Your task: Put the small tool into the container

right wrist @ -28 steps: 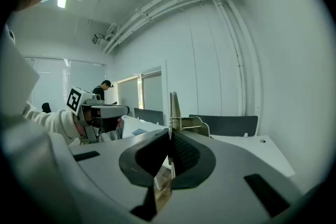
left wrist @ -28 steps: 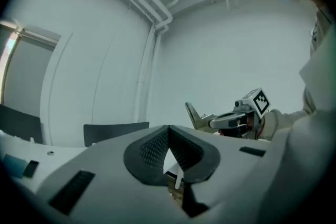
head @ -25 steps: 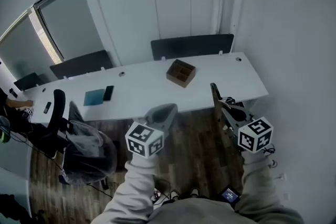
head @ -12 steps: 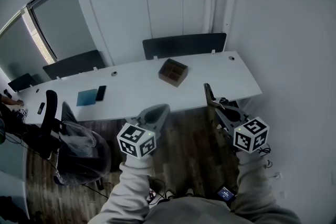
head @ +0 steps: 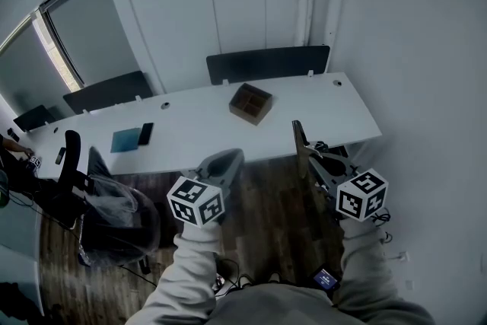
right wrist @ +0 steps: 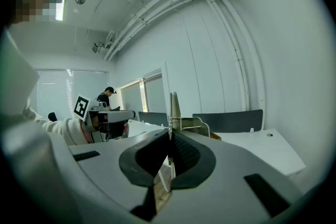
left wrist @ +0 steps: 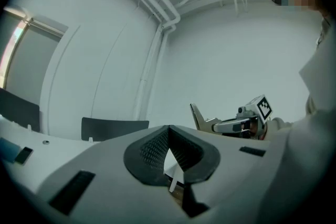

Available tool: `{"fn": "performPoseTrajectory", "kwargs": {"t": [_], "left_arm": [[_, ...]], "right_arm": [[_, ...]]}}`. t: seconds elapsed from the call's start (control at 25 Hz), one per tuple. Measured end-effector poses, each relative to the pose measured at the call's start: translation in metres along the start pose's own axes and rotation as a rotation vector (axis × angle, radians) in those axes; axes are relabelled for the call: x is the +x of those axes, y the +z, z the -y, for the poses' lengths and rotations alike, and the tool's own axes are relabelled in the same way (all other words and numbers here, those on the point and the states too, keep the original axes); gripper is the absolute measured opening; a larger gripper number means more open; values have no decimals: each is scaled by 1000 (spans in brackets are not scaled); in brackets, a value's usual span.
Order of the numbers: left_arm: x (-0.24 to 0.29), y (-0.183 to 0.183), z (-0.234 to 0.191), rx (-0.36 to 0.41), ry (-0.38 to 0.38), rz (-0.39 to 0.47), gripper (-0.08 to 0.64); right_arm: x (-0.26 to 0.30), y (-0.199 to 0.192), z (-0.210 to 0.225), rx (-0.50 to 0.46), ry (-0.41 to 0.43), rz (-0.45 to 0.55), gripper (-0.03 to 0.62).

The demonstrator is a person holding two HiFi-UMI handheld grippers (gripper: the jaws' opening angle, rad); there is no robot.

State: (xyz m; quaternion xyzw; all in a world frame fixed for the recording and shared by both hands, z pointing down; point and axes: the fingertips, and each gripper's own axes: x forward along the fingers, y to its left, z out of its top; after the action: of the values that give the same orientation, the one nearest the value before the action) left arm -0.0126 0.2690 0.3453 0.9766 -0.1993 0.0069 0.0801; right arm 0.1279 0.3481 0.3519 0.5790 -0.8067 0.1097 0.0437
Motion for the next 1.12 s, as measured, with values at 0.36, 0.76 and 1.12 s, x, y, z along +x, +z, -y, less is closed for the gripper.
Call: {"fn": "performPoseTrajectory", "kwargs": {"t": [0.36,0.76,1.12], "left_arm": [[53,23,28,10,-53,34,2],[75,20,6,51,7,3,2],[111,17,-50,85,-32,51,2]], "right_arm": [[-11,-1,33,-14,9,-2,21],[-19,-16,81,-17,8,-13,21],[26,-20,101,-92,29,-56,21]]}}
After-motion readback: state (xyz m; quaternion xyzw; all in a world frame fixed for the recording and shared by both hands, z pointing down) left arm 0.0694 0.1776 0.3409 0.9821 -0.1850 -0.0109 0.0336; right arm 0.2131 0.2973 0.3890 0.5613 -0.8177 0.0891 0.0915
